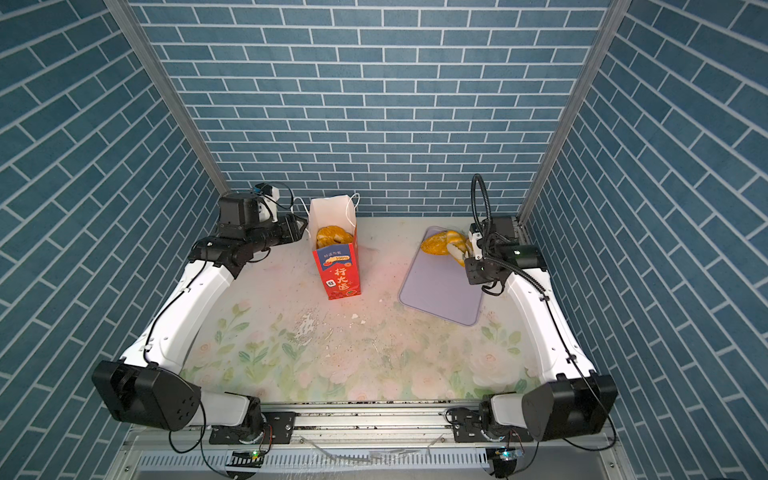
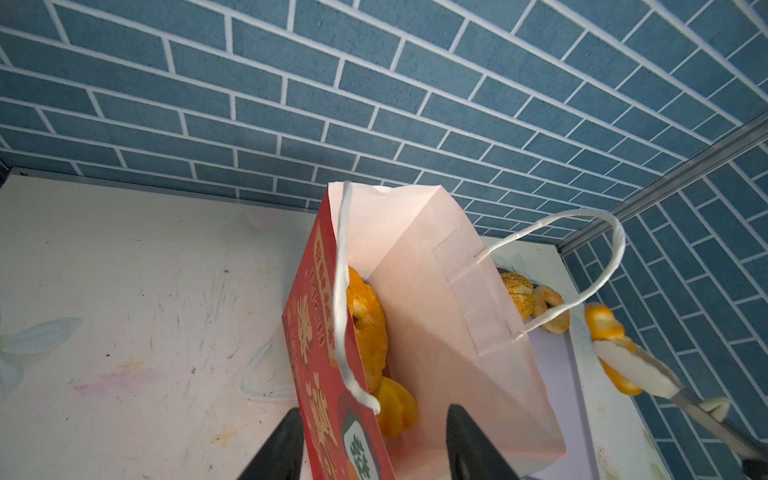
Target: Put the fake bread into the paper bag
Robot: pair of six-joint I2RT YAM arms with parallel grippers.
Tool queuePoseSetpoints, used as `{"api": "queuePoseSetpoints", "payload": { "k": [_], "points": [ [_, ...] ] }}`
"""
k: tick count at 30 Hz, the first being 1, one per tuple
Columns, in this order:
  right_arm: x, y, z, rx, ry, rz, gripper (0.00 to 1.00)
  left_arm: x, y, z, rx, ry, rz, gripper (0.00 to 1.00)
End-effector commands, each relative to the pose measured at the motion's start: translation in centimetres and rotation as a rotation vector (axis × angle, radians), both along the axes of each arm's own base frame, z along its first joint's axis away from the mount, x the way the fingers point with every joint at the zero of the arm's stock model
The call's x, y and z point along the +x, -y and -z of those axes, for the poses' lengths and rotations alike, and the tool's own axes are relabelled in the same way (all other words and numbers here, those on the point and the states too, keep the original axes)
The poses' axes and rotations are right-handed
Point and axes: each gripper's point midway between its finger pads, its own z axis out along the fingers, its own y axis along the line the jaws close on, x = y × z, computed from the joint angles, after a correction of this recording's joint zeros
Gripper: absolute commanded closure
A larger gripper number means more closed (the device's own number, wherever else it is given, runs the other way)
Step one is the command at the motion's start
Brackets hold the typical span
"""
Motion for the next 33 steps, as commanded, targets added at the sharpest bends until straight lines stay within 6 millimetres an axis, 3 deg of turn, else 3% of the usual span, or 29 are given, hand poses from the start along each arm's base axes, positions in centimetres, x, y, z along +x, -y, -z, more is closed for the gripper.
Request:
{"api": "queuePoseSetpoints", "payload": {
  "k": [1, 5, 9, 12, 16, 20, 23, 30, 33],
  "points": [
    [0.3, -2.4, -6.4, 0.105, 0.189, -0.037, 0.81, 0.1, 0.3, 0.0, -0.006, 0.011, 0.001, 0.43],
    [0.9, -5.9, -12.0, 0.207, 0.329, -0.134, 0.81, 0.3, 0.6, 0.4, -0.002, 0.003, 0.006, 0.43],
    [0.8, -10.9, -16.3, 0.263, 0.406, -0.306, 0.81, 0.3, 0.7, 0.9, 0.000, -0.006, 0.005, 0.42],
    [0.4, -15.0, -18.3, 0.265, 0.442, -0.429, 0.81, 0.3, 0.6, 1.2, 0.005, -0.009, -0.001, 0.42],
    [0.1, -19.6, -19.5, 0.258, 0.461, -0.546, 0.81, 0.5, 0.6, 1.3, -0.030, 0.008, -0.002, 0.42],
    [0.2, -23.7, -18.4, 0.246, 0.433, -0.639, 0.81, 0.5, -0.4, 1.3, -0.039, 0.007, -0.047, 0.42],
    [0.6, -25.8, -16.3, 0.179, 0.407, -0.671, 0.80, 0.2, -1.0, 0.8, -0.012, 0.021, -0.071, 0.42],
    [0.9, -27.4, -12.7, 0.113, 0.333, -0.674, 0.78, -0.4, -1.5, 0.8, 0.011, 0.021, -0.082, 0.41],
    [0.8, -27.8, -11.6, 0.108, 0.309, -0.688, 0.68, -0.4, -1.4, 0.9, 0.009, 0.018, -0.077, 0.41]
  ]
}}
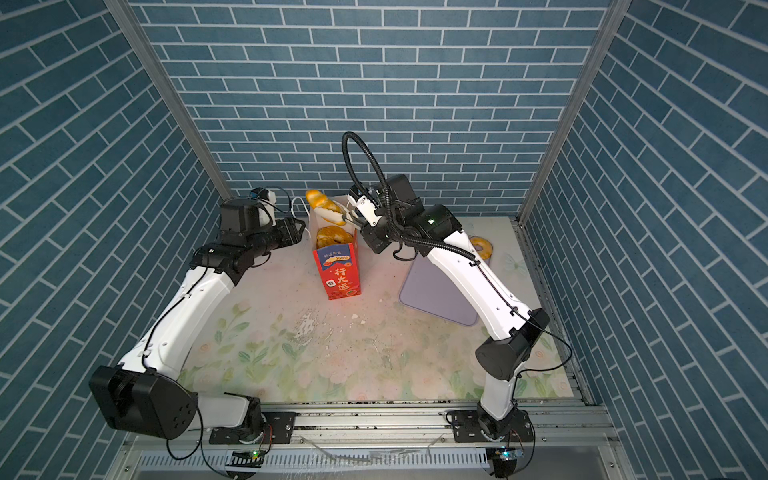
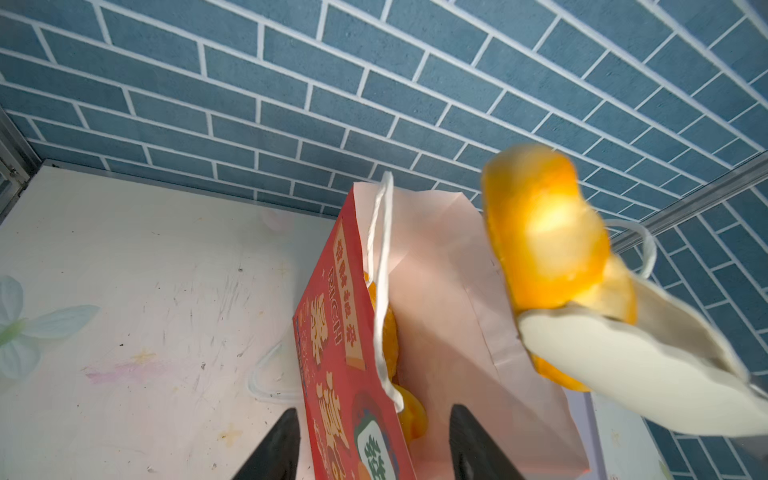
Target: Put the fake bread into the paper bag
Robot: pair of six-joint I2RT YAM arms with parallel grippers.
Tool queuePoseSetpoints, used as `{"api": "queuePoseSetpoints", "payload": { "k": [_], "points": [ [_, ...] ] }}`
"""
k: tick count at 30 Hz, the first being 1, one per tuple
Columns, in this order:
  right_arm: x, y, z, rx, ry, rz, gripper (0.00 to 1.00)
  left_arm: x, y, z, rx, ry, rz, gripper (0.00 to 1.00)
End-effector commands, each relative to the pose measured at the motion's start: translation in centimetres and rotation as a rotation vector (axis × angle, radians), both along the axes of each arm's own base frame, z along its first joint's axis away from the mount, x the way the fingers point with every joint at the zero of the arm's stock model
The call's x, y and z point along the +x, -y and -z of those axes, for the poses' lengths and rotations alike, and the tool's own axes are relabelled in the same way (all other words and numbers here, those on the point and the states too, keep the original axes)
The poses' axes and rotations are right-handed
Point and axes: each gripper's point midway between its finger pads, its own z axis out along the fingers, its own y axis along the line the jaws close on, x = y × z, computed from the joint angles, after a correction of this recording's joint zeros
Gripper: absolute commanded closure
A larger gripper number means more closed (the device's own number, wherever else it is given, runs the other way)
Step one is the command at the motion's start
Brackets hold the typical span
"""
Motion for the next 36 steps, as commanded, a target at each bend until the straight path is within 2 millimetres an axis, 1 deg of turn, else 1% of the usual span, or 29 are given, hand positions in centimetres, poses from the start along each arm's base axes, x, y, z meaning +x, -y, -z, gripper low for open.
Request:
{"api": "queuePoseSetpoints", "payload": {
  "k": [1, 3, 5, 10, 13, 15, 16, 18, 21, 23, 25, 27, 28, 30, 32, 35, 36],
  "points": [
    [0.0, -0.1, -1.3, 0.004, 0.061, -0.014, 0.65, -0.1, -0.3, 0.4, 0.015, -0.005, -0.005, 0.41],
    [0.0, -0.3, -1.4, -0.003, 0.066, -0.014, 0.60, 0.0, -0.1, 0.5, 0.009, -0.008, 0.001, 0.41],
    [0.0, -0.2, -1.8, -0.003, 0.079, -0.014, 0.58, 0.0, -0.1, 0.6, 0.008, -0.011, 0.004, 0.41],
    [-0.3, 0.1, -3.7, 0.023, 0.128, -0.018, 0.55, -0.2, -0.2, 0.6, 0.012, -0.011, 0.000, 0.40],
    [-0.1, 1.2, -5.7, 0.043, 0.183, 0.025, 0.55, -0.3, -0.3, 0.6, 0.017, -0.009, 0.000, 0.40],
    [0.2, 2.8, -7.6, 0.054, 0.243, 0.084, 0.56, -0.4, -0.3, 0.5, 0.017, -0.007, 0.001, 0.40],
    [0.2, 3.4, -8.2, 0.058, 0.261, 0.103, 0.56, -0.4, -0.3, 0.4, 0.019, -0.006, 0.003, 0.40],
    [0.6, 5.8, -9.6, 0.059, 0.301, 0.174, 0.57, -0.5, -0.2, 0.3, 0.022, -0.004, 0.008, 0.39],
    [1.7, 10.2, -9.8, 0.047, 0.315, 0.311, 0.56, -0.6, -0.2, 0.2, 0.024, 0.000, 0.014, 0.39],
    [2.5, 13.2, -9.1, 0.053, 0.297, 0.412, 0.57, -0.7, -0.2, 0.2, 0.028, -0.002, 0.016, 0.39],
    [3.5, 16.4, -7.5, 0.057, 0.262, 0.516, 0.56, -0.7, -0.2, 0.2, 0.033, 0.000, 0.019, 0.39],
    [4.3, 19.9, -5.1, 0.053, 0.209, 0.628, 0.56, -0.8, -0.1, 0.4, 0.031, -0.001, 0.021, 0.39],
    [4.6, 21.2, -4.1, 0.051, 0.188, 0.666, 0.56, -0.7, -0.1, 0.4, 0.030, 0.000, 0.023, 0.39],
    [5.3, 23.6, -1.0, 0.041, 0.111, 0.737, 0.56, -0.6, 0.0, 0.4, 0.032, -0.002, 0.030, 0.39],
    [6.0, 25.0, 1.9, 0.029, 0.041, 0.781, 0.56, -0.6, 0.1, 0.3, 0.031, -0.002, 0.036, 0.39],
    [7.3, 26.2, 5.9, 0.012, -0.058, 0.832, 0.56, -0.5, 0.2, 0.3, 0.028, -0.003, 0.041, 0.39],
    [7.7, 26.3, 6.9, 0.016, -0.084, 0.843, 0.56, -0.6, 0.2, 0.3, 0.028, -0.004, 0.041, 0.39]
  ]
}}
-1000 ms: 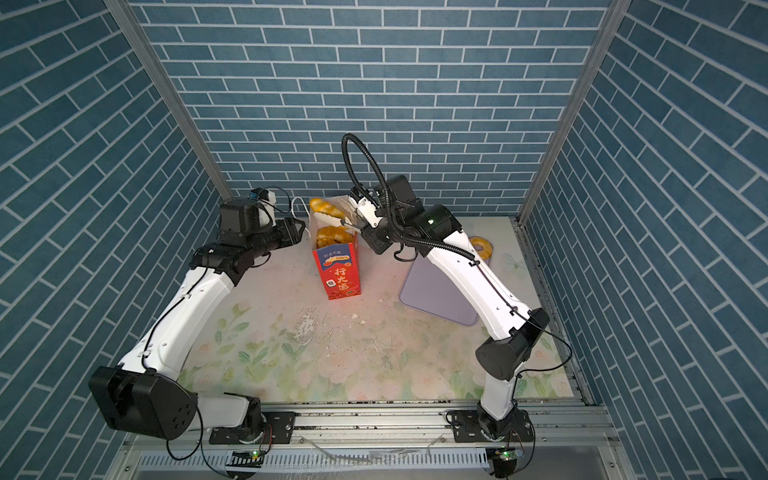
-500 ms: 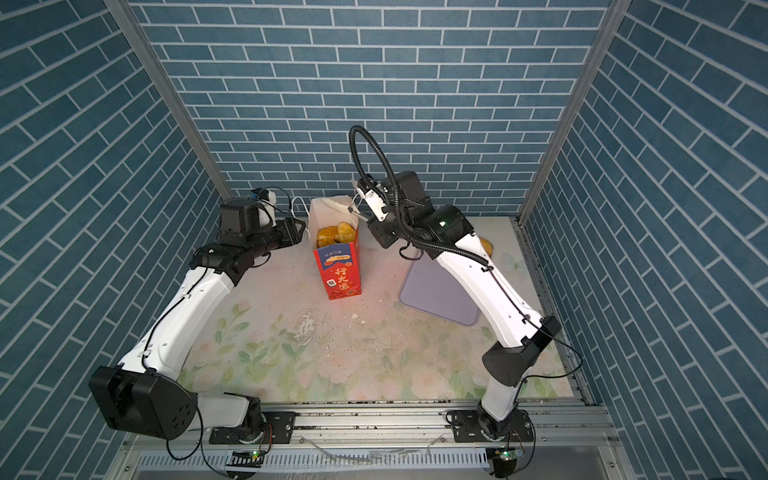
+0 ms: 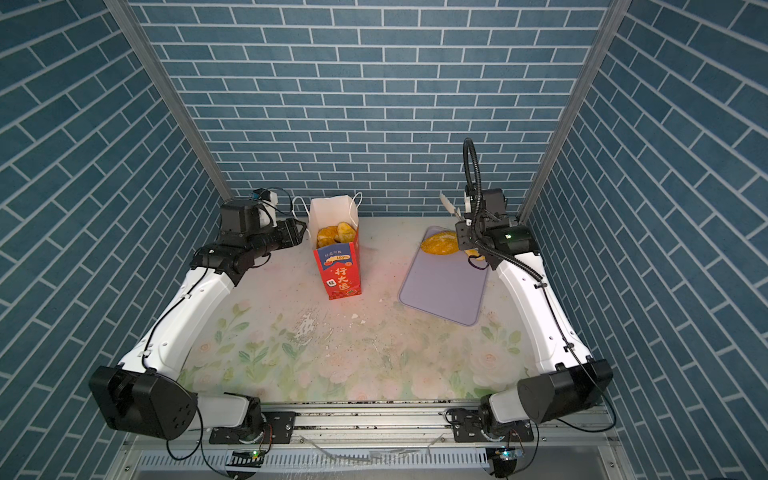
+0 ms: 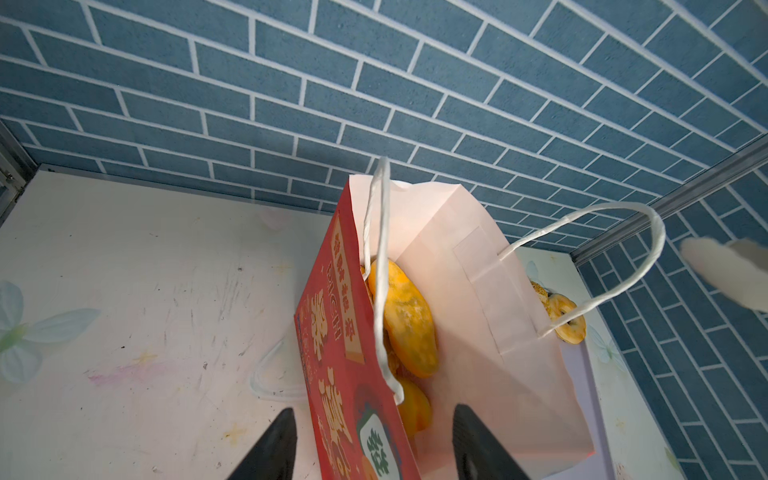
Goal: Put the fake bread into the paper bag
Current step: 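Lower the right gripper's open tongs over the round yellow bun on the tray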
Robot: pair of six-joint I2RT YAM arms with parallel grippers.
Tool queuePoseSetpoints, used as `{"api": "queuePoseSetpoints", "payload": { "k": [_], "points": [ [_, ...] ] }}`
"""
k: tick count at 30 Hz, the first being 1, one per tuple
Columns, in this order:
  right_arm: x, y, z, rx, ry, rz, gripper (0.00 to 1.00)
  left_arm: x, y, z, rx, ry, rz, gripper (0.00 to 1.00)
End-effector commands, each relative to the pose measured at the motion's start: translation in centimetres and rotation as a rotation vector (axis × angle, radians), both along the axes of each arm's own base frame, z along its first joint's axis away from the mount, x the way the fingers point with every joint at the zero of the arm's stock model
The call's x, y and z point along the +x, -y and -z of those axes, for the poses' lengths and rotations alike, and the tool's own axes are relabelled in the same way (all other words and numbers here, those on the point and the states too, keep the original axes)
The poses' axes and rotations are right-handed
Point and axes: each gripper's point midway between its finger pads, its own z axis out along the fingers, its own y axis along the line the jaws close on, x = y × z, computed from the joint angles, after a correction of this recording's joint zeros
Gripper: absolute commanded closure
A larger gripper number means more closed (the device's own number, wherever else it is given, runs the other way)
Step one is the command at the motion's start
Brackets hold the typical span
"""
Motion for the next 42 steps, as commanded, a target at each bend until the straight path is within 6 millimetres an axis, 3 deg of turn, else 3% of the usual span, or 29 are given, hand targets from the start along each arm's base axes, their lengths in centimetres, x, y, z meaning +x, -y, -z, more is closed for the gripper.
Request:
{"api": "queuePoseSetpoints", "payload": {
  "k": [1, 8, 13, 18, 24, 33, 37, 42],
  "points": [
    [2.1, -0.1, 1.9, 0.105, -0.021, 0.059, 0.56, -0.5, -0.1, -0.1, 0.009, -0.001, 0.013, 0.39],
    [7.0, -1.5, 7.3, 0.119, -0.160, 0.060, 0.56, -0.8, -0.4, 0.0, 0.028, -0.005, 0.005, 0.38],
    [10.3, -2.7, 10.0, 0.124, -0.209, 0.051, 0.56, -1.2, -0.8, -0.1, 0.038, -0.003, -0.009, 0.38],
    [11.7, -3.5, 12.7, 0.106, -0.258, 0.007, 0.57, -1.5, -1.0, 0.1, 0.048, -0.005, -0.020, 0.38],
    [9.7, -5.0, 14.6, 0.092, -0.340, -0.142, 0.60, -1.3, -0.8, 0.2, 0.034, -0.006, -0.015, 0.38],
    [1.5, -4.8, 14.8, 0.043, -0.496, -0.346, 0.63, -1.2, -0.5, 0.2, 0.015, -0.005, -0.005, 0.38],
    [-1.0, -2.9, 13.3, -0.035, -0.471, -0.346, 0.63, -1.3, -0.5, 0.0, 0.013, 0.001, -0.002, 0.38],
    [-0.8, -2.8, 9.4, 0.024, -0.352, -0.274, 0.59, -1.2, -0.3, 0.1, 0.002, 0.000, 0.001, 0.37]
  ]
}}
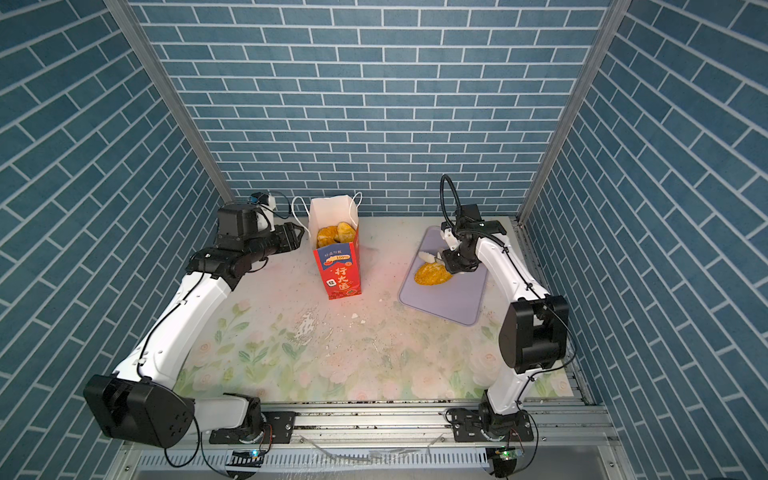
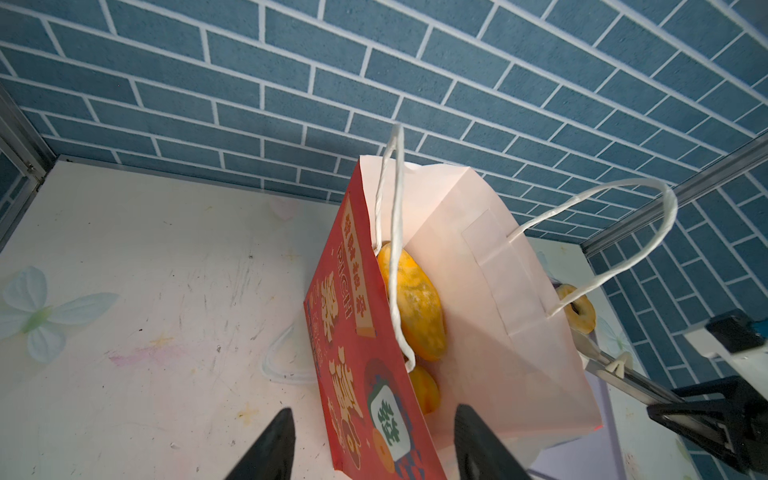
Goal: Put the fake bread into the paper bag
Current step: 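Lower the right gripper's open tongs over the round yellow bun on the tray, then close the tongs on the round yellow bun with the right gripper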
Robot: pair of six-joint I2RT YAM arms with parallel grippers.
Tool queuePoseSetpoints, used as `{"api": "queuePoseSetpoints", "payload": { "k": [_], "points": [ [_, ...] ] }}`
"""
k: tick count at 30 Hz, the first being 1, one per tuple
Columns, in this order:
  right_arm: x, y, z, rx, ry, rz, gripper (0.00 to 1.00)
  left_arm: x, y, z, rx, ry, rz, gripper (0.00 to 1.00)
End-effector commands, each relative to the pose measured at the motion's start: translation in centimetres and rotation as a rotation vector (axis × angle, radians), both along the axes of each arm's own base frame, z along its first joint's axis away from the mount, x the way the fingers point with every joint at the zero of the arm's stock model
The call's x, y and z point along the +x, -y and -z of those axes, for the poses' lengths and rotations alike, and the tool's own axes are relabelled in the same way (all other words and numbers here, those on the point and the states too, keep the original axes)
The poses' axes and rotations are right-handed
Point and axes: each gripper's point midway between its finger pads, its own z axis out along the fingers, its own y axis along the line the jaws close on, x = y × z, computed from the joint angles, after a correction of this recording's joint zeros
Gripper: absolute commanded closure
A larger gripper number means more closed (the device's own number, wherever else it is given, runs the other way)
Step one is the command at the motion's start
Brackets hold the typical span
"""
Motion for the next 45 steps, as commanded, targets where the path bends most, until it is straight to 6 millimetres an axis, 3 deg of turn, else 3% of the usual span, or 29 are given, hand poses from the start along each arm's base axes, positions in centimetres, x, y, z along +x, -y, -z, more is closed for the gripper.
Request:
{"api": "queuePoseSetpoints", "payload": {
  "k": [1, 4, 10, 15, 21, 31, 36, 40, 43, 45],
  "points": [
    [0.3, 0.1, -3.3, 0.041, 0.088, 0.059, 0.58, 0.0, 0.2, -0.3, -0.017, 0.018, 0.008, 0.38],
    [0.3, 0.5, -4.1, 0.079, 0.090, 0.199, 0.57, 0.0, 0.2, -0.3, -0.023, 0.018, 0.007, 0.38],
    [-2.2, 1.6, -2.3, 0.111, -0.004, 0.448, 0.56, -0.2, 0.1, -0.1, -0.019, 0.015, 0.007, 0.38],
    [-3.9, 0.6, -1.3, 0.159, -0.021, 0.532, 0.52, 0.1, 0.4, -0.2, -0.024, 0.016, 0.017, 0.38],
    [-3.3, -1.0, 0.5, 0.217, -0.041, 0.565, 0.51, 0.3, 0.5, -0.1, -0.028, 0.012, 0.024, 0.38],
    [-1.7, -1.8, 3.7, 0.131, -0.109, 0.517, 0.52, -0.3, -0.1, -0.2, -0.002, 0.018, 0.008, 0.38],
    [-2.7, -1.0, 3.4, -0.004, -0.130, 0.293, 0.60, -0.3, -0.1, 0.0, 0.003, 0.014, 0.007, 0.38],
    [-3.8, 1.1, 3.3, -0.099, -0.169, 0.208, 0.60, 0.0, 0.1, 0.3, 0.001, 0.007, 0.011, 0.38],
    [-3.6, 2.2, 2.5, -0.106, -0.155, 0.243, 0.52, 0.1, 0.1, 0.4, -0.005, 0.007, 0.012, 0.38],
    [-3.5, 1.6, 2.0, -0.059, -0.147, 0.270, 0.48, 0.2, 0.1, 0.6, -0.007, 0.003, 0.009, 0.38]
  ]
}}
